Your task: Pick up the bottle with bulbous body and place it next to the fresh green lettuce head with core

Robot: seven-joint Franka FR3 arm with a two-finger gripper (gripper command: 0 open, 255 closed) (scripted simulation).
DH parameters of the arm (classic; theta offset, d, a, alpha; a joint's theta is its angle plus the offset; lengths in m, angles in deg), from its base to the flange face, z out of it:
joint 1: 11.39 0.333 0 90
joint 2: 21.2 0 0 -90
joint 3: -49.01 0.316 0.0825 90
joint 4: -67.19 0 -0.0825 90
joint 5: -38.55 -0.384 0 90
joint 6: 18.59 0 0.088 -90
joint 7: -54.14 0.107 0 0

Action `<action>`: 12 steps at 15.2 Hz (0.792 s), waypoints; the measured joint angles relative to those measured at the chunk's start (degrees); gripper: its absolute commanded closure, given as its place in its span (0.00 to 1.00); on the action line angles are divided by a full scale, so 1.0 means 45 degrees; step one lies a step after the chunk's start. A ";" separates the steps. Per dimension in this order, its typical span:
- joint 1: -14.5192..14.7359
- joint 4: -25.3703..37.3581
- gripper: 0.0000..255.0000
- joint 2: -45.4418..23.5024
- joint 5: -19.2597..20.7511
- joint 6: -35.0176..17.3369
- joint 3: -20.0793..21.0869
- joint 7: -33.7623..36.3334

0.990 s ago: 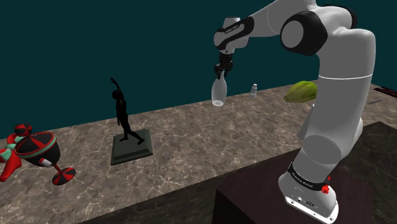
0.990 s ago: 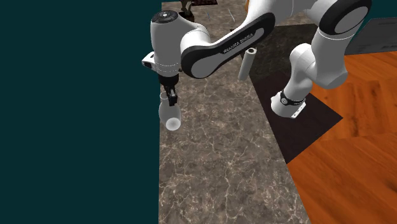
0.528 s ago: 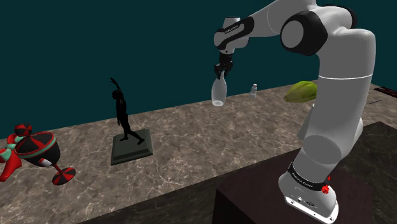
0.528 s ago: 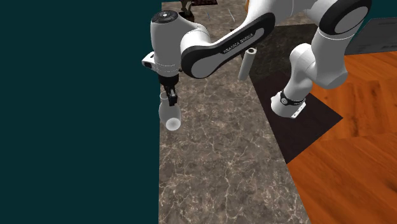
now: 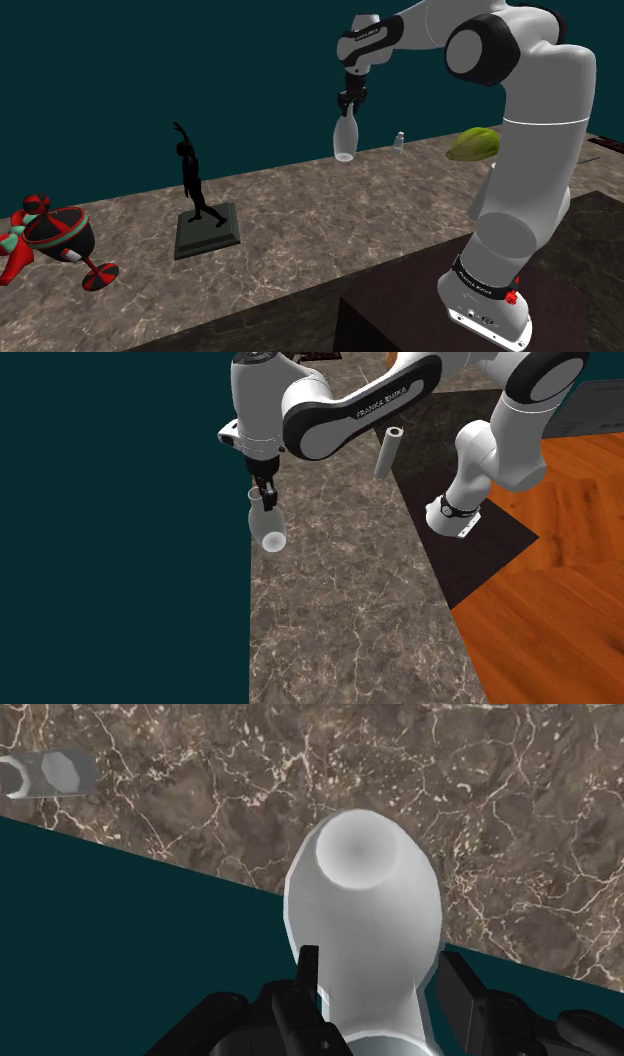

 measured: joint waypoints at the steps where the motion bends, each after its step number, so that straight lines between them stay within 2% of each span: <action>1: 0.0000 0.0117 1.00 0.0047 0.0018 0.0162 -0.0007 0.0011; 12: -0.0039 0.1781 1.00 0.0239 0.0115 0.2004 -0.0056 0.0099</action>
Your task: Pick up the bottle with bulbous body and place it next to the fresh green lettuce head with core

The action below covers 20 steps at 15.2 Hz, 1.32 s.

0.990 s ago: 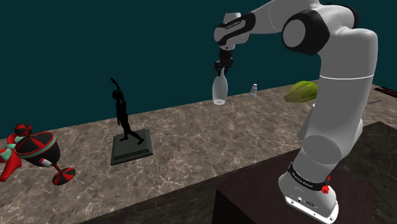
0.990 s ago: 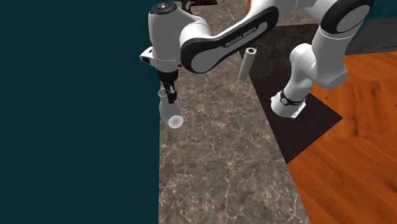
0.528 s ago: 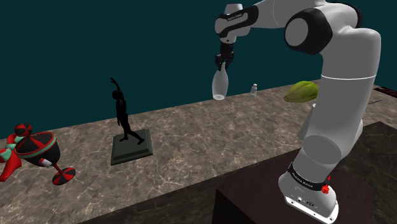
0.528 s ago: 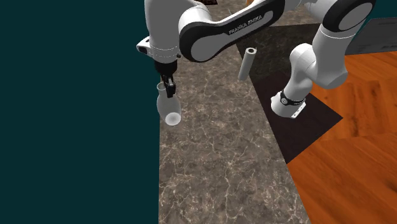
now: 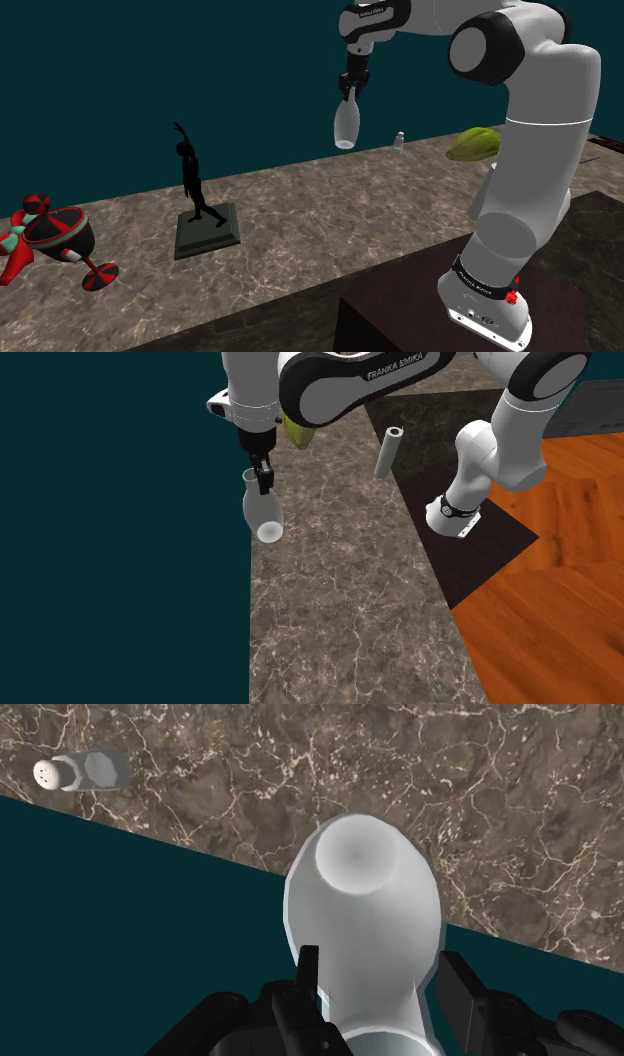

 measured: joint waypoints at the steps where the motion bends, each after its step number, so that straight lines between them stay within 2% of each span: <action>1: -0.0007 0.0155 1.00 0.0001 0.0002 0.0157 -0.0004 0.0002; 10: -0.0101 0.1916 1.00 -0.0199 -0.0037 0.1724 -0.0027 0.0030; 20: -0.0364 0.4691 1.00 -0.0880 -0.0232 0.3834 -0.0059 -0.0002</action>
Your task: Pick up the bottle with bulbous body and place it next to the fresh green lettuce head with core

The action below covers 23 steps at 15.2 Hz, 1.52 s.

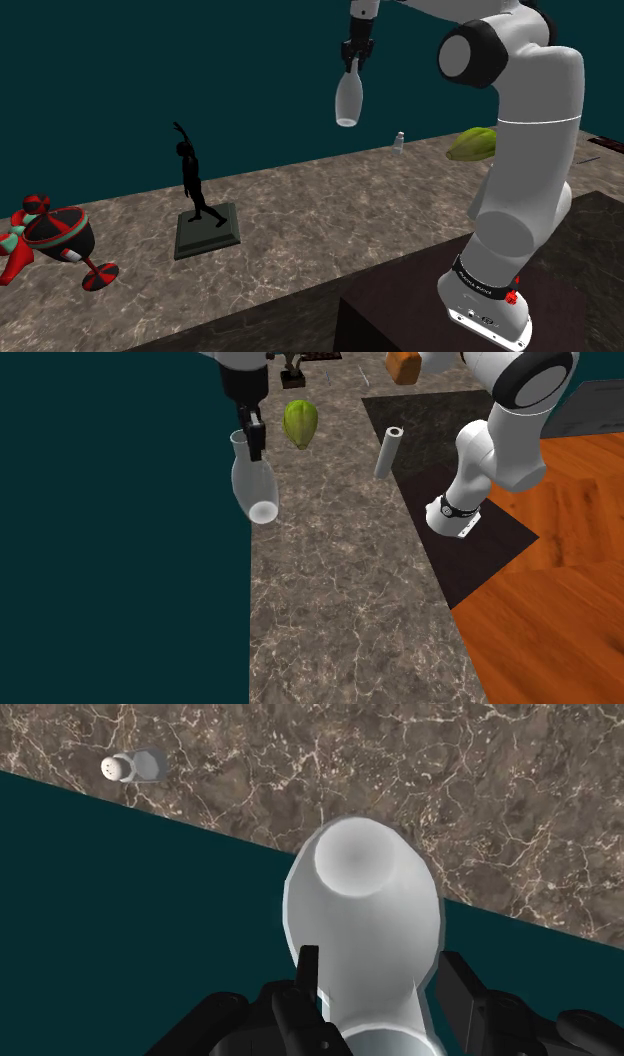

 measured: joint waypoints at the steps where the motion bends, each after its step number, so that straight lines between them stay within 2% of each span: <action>1: -0.0062 0.0474 1.00 -0.0183 -0.0053 0.0295 -0.0002 -0.0011; 4: -0.0197 0.0260 1.00 0.0184 -0.0013 0.0457 -0.0094 -0.0258; 12: -0.0796 -0.2821 1.00 0.2906 0.0531 0.0052 -0.0711 -0.1719; 19: -0.1583 -0.3986 1.00 0.4385 0.0853 0.0337 -0.1446 -0.3292; 23: -0.2094 -0.4141 1.00 0.4829 0.0936 0.0632 -0.1987 -0.4341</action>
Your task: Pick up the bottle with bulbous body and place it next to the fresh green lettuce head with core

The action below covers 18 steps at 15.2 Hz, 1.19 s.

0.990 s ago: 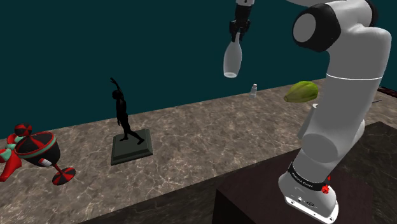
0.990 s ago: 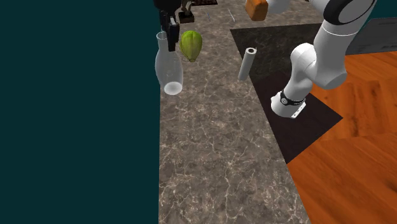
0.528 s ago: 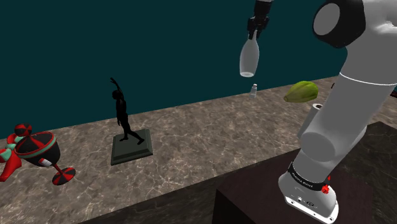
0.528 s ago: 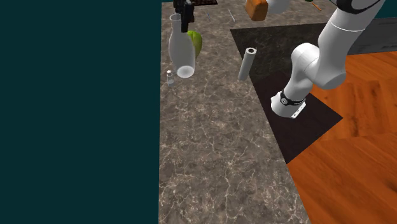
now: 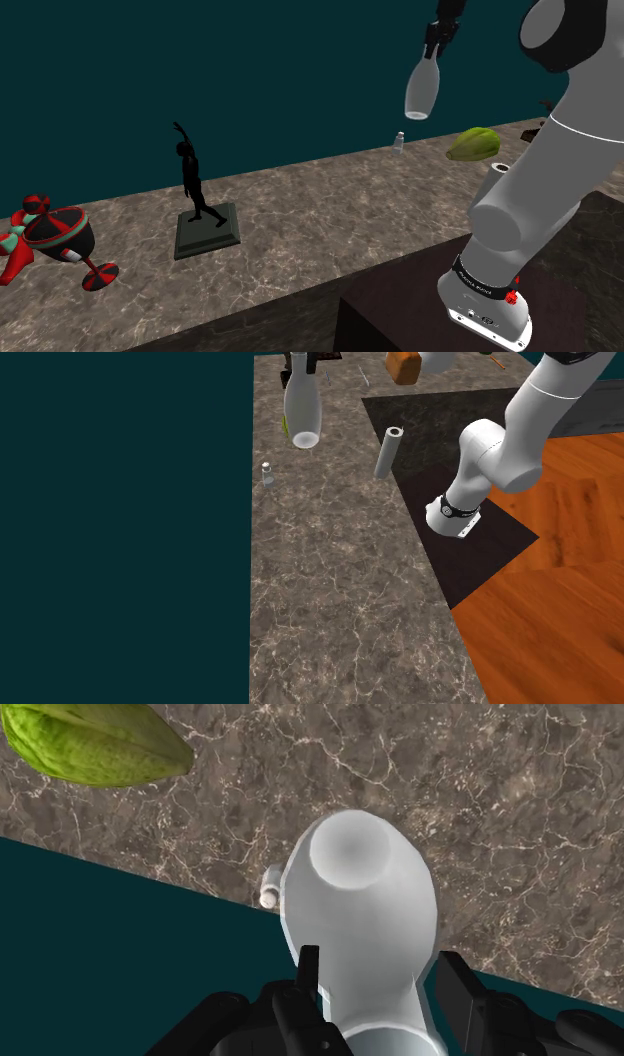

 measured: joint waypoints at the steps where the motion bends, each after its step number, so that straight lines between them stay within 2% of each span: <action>1: -0.0129 0.0110 1.00 0.0006 -0.0018 0.0125 -0.0149 -0.0274; 13: -0.1712 0.0961 1.00 0.0248 -0.0136 0.1367 -0.2095 -0.3739; 16: -0.2208 0.1563 1.00 -0.0048 -0.0380 0.1800 -0.2715 -0.4777; 18: -0.2709 0.2579 1.00 -0.0773 -0.0908 0.2328 -0.3300 -0.5675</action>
